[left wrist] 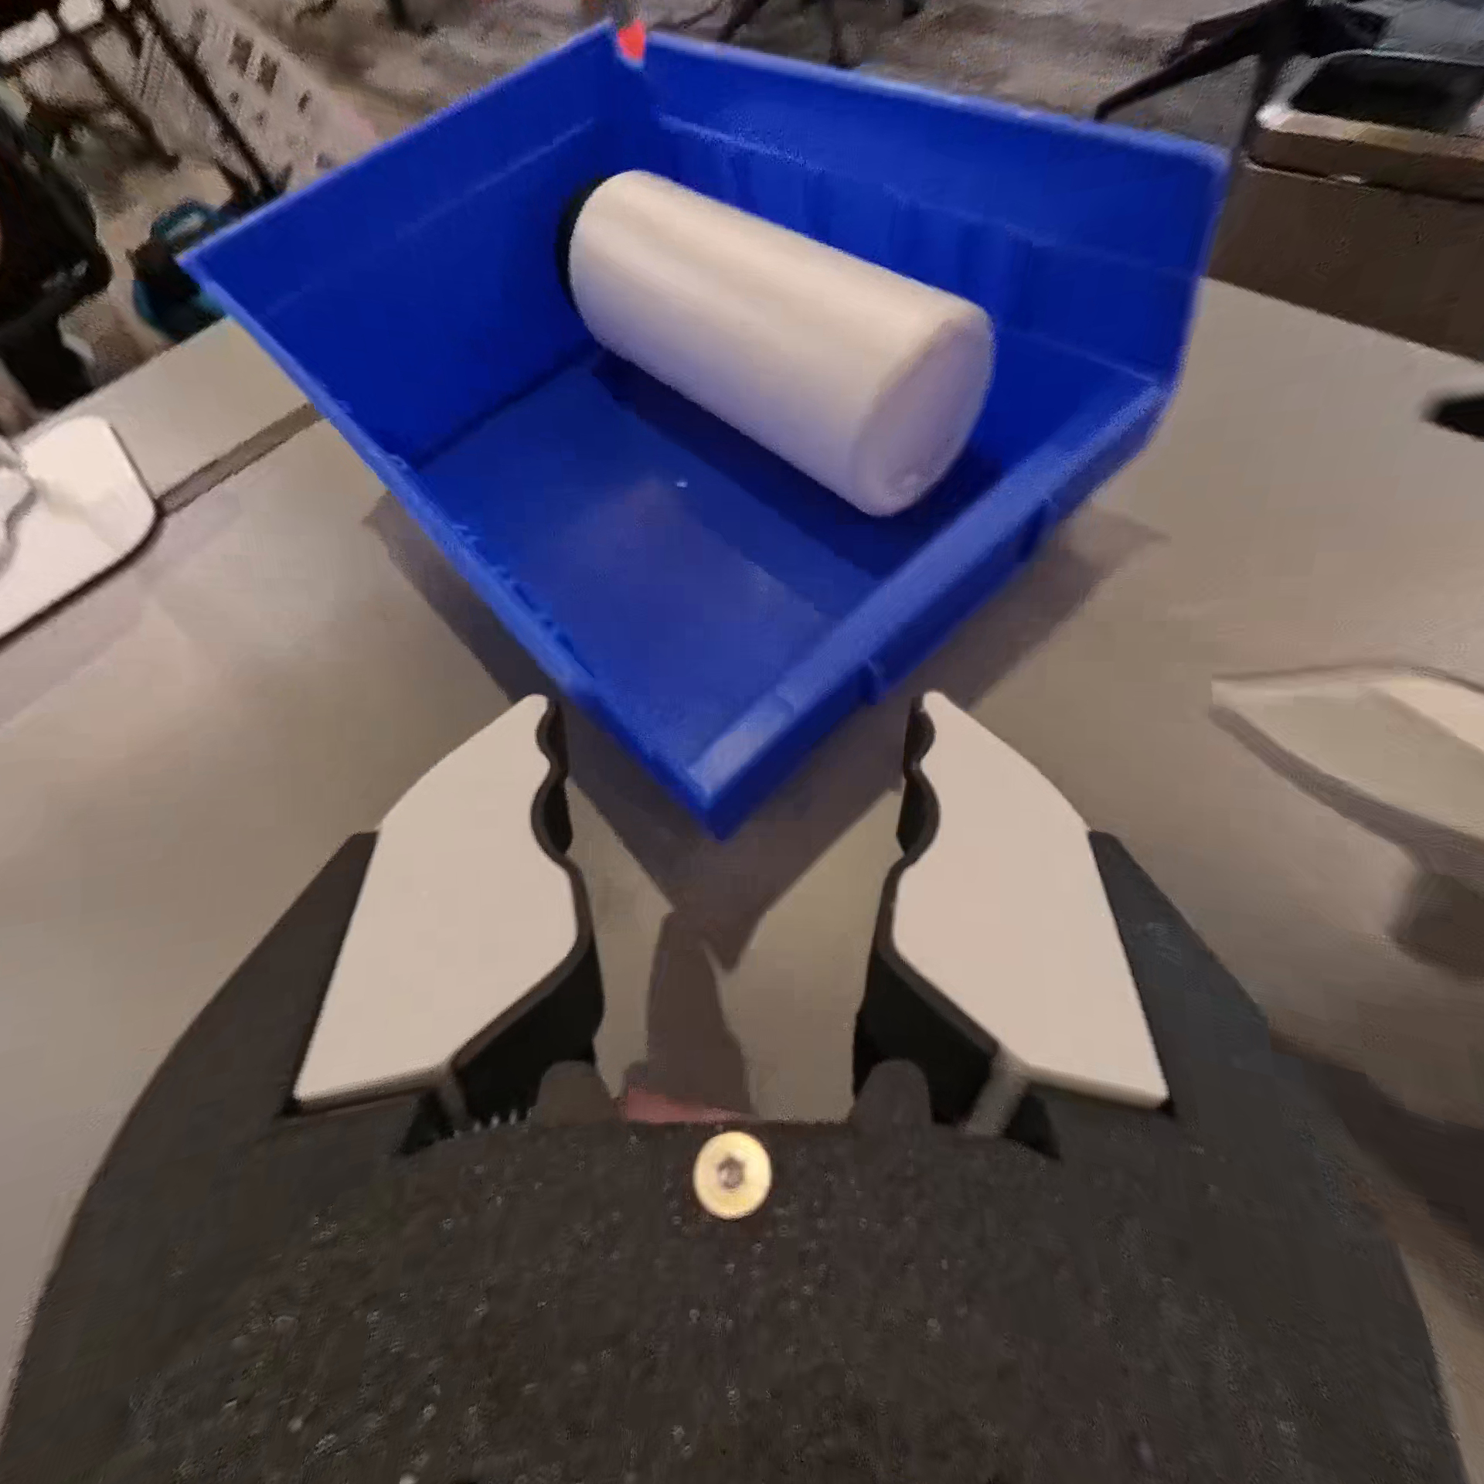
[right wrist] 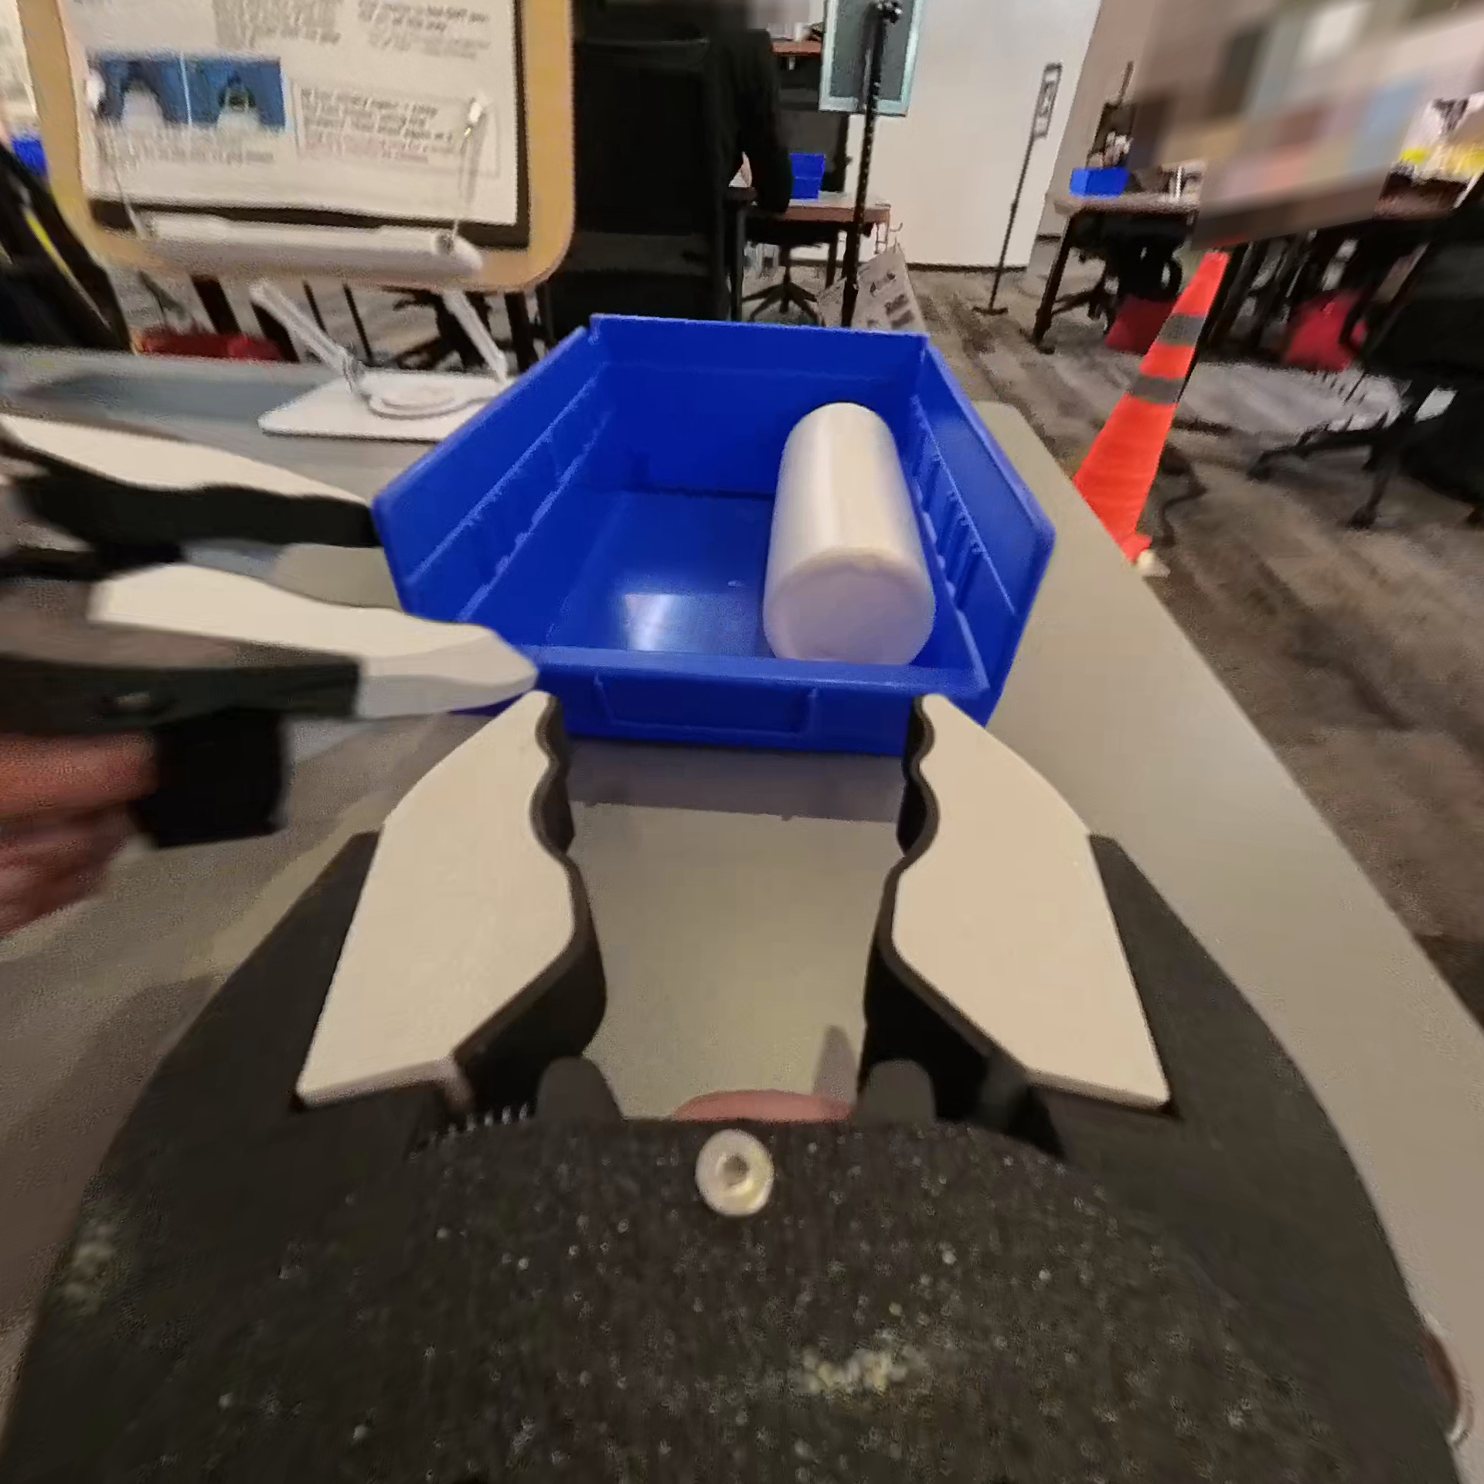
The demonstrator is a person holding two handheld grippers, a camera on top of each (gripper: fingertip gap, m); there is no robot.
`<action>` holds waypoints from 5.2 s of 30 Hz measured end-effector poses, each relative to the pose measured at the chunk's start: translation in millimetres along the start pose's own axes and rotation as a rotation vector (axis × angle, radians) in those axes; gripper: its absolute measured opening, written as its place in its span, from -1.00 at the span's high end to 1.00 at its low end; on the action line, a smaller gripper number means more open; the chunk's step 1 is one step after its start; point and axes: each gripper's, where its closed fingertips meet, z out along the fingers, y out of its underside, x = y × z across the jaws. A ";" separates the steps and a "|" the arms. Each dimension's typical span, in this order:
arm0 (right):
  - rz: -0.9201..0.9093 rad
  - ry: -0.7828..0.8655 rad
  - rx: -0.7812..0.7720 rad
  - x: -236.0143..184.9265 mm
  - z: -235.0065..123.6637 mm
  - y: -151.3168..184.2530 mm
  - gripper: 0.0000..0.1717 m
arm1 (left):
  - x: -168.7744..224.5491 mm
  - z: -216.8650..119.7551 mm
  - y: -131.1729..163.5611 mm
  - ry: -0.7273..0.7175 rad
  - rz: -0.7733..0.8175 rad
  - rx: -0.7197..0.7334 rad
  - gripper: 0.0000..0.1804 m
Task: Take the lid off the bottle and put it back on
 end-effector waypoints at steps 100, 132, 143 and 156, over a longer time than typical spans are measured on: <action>-0.294 -0.768 -0.331 -508.7 -19.8 29.2 0.73 | -321.3 -419.6 315.9 -0.663 -0.755 0.024 0.94; 0.121 0.087 -0.040 100.2 59.0 -41.7 0.97 | -27.9 9.6 -40.3 -0.223 -0.216 0.074 0.93; 0.167 0.019 -0.244 97.6 99.0 8.7 0.96 | -33.6 34.6 -7.6 -0.182 -0.306 -0.038 0.86; 0.111 0.052 0.069 94.0 78.5 -67.5 0.42 | -36.1 -110.3 -28.7 0.153 -0.131 0.122 0.26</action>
